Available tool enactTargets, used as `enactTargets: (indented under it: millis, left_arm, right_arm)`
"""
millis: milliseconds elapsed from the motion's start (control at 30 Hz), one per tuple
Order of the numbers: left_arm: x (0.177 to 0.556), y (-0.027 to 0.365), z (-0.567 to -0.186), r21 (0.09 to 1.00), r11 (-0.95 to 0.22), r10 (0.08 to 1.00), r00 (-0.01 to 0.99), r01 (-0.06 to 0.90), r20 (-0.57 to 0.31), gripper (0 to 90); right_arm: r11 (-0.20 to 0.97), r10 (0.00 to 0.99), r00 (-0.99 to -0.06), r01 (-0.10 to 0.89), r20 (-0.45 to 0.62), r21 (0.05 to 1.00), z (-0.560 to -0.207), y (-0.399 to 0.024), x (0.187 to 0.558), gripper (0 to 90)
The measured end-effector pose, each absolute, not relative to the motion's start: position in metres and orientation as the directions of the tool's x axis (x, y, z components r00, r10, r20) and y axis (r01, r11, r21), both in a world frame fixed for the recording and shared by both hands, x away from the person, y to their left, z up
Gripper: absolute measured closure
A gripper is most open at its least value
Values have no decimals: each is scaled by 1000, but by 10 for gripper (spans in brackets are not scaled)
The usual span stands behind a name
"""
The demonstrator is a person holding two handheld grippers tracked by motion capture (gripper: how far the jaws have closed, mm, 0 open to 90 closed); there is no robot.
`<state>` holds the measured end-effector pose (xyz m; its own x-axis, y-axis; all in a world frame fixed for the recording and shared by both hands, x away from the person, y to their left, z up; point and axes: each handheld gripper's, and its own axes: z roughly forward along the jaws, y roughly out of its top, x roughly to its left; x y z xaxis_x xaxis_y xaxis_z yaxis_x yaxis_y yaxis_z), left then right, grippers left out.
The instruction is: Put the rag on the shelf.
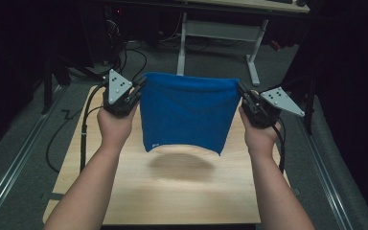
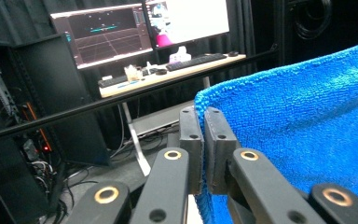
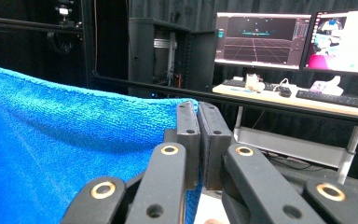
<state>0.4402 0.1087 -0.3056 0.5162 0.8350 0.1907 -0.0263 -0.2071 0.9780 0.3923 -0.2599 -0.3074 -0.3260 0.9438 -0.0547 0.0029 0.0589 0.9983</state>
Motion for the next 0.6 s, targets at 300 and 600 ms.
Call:
enactTargets:
  millis: [300,600]
  left_arm:
    - [475,109,-302,972,-235,847,490,-3,206,875]
    - [506,109,-309,970,-242,856,478,32,198,875]
  right_arm:
    - [93,949,-303,-4,-90,996,-297,-251,423,886]
    - [104,956,-281,37,-89,994,-303,-246,461,886]
